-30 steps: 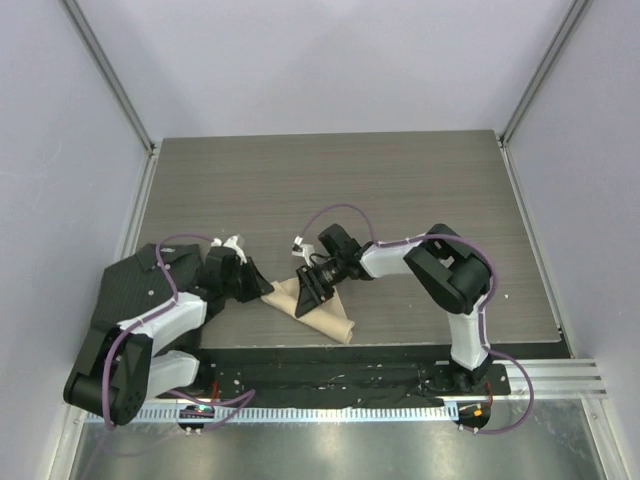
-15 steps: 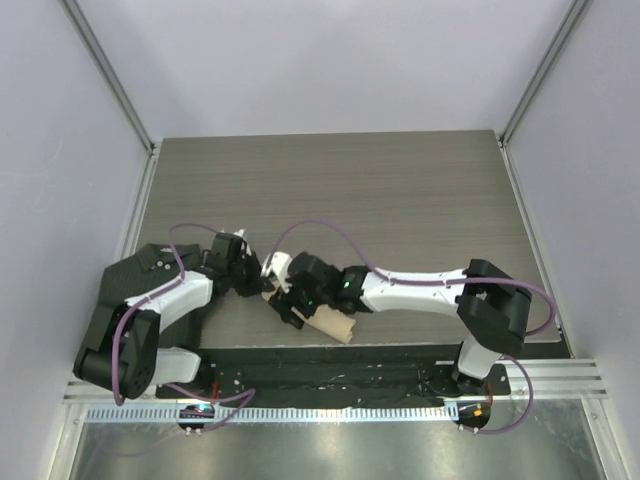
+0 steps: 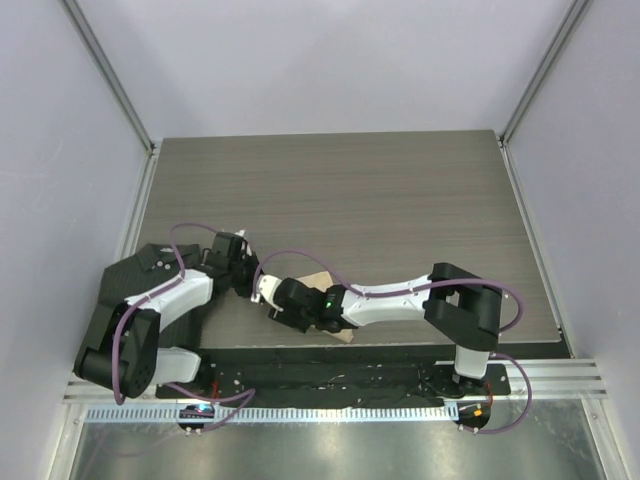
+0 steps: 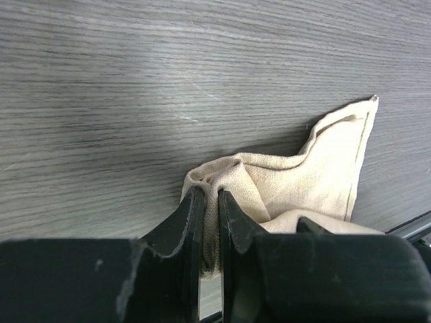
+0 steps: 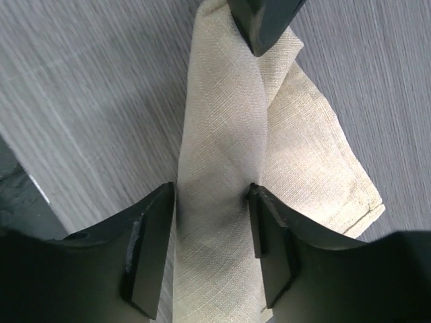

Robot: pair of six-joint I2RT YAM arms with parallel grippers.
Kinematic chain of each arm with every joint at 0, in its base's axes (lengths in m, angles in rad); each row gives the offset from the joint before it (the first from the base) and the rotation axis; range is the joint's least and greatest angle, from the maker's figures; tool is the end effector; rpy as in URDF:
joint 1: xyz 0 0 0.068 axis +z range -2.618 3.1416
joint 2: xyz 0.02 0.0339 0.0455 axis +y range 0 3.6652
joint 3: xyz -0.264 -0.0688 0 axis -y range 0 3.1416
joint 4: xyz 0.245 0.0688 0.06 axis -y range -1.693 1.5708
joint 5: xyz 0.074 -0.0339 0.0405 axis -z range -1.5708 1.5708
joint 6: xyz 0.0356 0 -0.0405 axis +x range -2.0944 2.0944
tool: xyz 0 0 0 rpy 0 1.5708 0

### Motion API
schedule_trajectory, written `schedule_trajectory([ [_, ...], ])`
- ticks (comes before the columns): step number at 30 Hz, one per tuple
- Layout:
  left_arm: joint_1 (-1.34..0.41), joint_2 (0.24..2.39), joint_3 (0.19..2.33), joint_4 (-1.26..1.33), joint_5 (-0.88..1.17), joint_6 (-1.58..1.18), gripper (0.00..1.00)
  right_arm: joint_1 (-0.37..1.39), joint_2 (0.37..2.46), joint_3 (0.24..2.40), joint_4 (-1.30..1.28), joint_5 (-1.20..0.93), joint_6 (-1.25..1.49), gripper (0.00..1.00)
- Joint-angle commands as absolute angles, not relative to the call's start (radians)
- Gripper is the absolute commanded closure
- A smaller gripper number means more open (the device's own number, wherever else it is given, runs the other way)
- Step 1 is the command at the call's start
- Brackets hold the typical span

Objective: Fold the napkin, place the utensils inside, and roll it up
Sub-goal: Roll the napkin with the utensil

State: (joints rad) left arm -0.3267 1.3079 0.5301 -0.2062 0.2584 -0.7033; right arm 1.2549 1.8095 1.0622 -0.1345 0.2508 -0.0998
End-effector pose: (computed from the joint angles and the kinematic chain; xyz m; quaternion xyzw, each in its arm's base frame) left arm 0.2131 -0.0818 0.1490 -0.1411 0.9395 -0.2486 0.1888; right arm 0.1239 0.3507 0.1638 -0.5524 0.7542 0.0843 0.3450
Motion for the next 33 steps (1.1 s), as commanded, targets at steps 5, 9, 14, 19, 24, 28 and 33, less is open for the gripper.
schedule_trajectory([
  [5,-0.324,1.299,0.552,-0.252,0.29,-0.692,0.88,1.227,1.861,1.1,-0.153,0.247,-0.098,0.53],
  [9,-0.324,1.255,0.552,-0.253,0.272,-0.69,0.7,1.165,1.864,1.095,-0.186,0.091,-0.068,0.56],
  [14,-0.324,1.148,0.555,-0.297,0.169,-0.699,0.38,1.089,1.85,1.06,-0.169,-0.2,-0.006,0.63],
  [19,-0.324,1.051,0.525,-0.337,0.06,-0.709,0.21,1.031,1.832,1.017,-0.12,-0.376,0.061,0.66],
  [24,-0.324,0.916,0.474,-0.298,0.074,-0.712,0.21,0.968,1.829,0.97,-0.031,-0.562,0.127,0.67],
  [28,-0.324,0.848,0.416,-0.204,0.169,-0.713,0.22,0.916,1.873,0.963,0.046,-0.698,0.185,0.68],
  [33,-0.324,0.857,0.368,-0.108,0.265,-0.718,0.28,0.865,1.928,0.965,0.104,-0.802,0.229,0.69],
])
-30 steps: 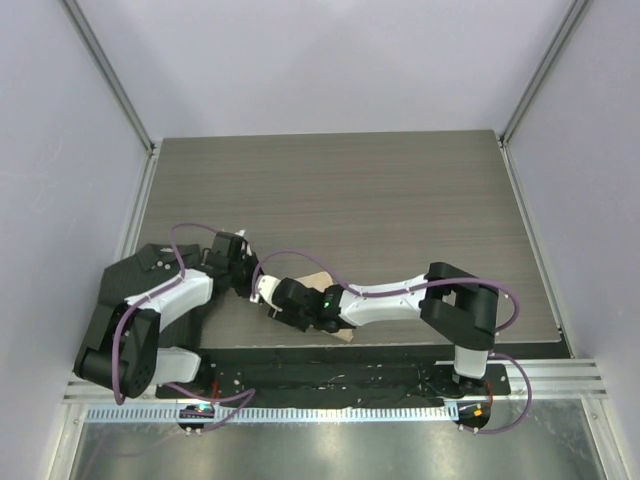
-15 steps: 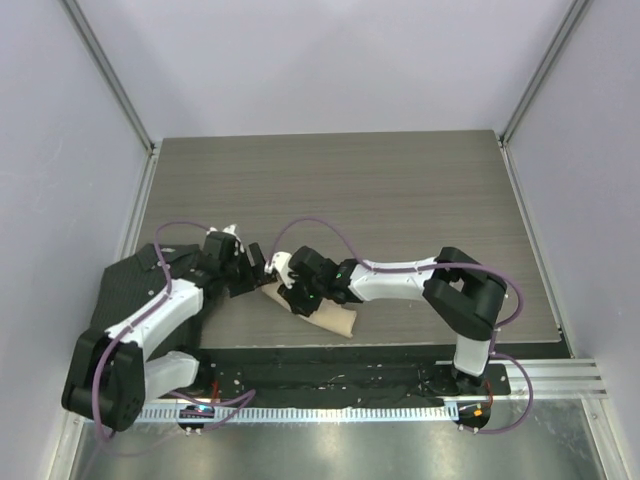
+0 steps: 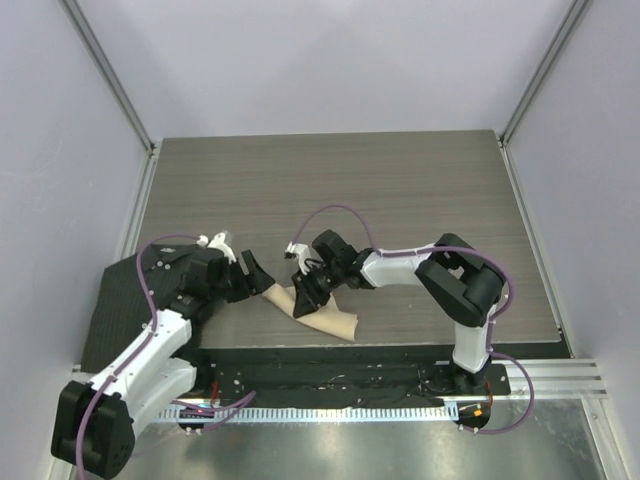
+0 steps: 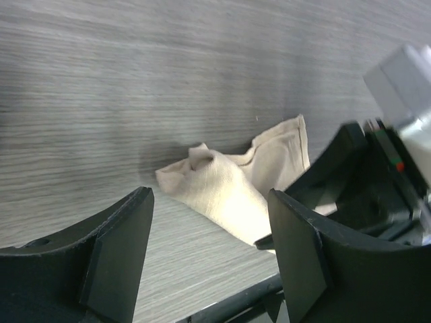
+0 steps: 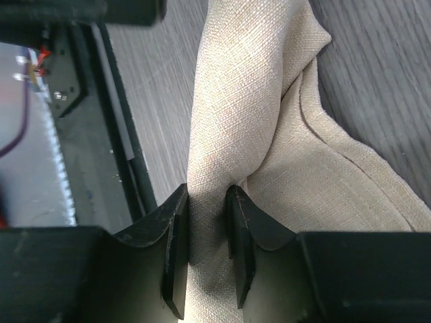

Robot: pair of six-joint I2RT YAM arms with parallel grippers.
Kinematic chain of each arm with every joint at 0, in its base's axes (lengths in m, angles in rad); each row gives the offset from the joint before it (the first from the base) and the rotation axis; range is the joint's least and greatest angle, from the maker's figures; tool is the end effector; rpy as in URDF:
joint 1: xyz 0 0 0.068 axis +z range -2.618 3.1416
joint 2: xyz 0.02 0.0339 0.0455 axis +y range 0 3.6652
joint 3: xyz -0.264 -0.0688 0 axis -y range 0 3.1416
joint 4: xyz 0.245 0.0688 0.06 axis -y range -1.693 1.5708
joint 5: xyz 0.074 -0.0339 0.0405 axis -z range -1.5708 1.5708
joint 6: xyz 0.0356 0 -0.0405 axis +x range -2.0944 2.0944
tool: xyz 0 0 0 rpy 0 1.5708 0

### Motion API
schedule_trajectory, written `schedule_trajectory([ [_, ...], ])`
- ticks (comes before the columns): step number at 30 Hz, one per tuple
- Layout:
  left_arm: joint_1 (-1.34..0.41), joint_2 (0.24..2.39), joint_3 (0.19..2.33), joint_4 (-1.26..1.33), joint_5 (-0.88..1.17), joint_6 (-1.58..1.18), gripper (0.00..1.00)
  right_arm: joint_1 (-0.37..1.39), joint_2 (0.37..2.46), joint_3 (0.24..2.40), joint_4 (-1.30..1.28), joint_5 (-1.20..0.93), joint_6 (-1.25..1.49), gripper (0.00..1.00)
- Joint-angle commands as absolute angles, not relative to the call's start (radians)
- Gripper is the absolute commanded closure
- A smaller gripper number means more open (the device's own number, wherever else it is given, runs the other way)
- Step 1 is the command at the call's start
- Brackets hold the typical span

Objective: Fold the napkin, place the utensils inside, and roll it up
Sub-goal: Roll the napkin with the utensil

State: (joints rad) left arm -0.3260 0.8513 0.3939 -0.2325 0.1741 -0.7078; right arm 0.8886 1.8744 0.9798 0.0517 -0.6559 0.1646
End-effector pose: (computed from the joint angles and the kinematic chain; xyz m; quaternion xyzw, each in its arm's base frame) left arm 0.1652 -0.0624 0.1883 -0.1346 0.8918 -0.2783 0.3304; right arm 0.2146 0.2986 0.1356 -0.4205 0.7868 0.4296 0.1401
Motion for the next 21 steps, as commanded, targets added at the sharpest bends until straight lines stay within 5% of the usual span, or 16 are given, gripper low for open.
schedule_trajectory([
  [1,-0.324,0.879,0.364,-0.092,0.276,-0.716,0.28,0.856,1.934,0.965,0.126,-0.83,0.236,0.69],
  [21,-0.324,1.1,0.31,0.123,0.288,-0.712,0.51,0.821,2.011,0.982,0.155,-0.896,0.262,0.71],
])
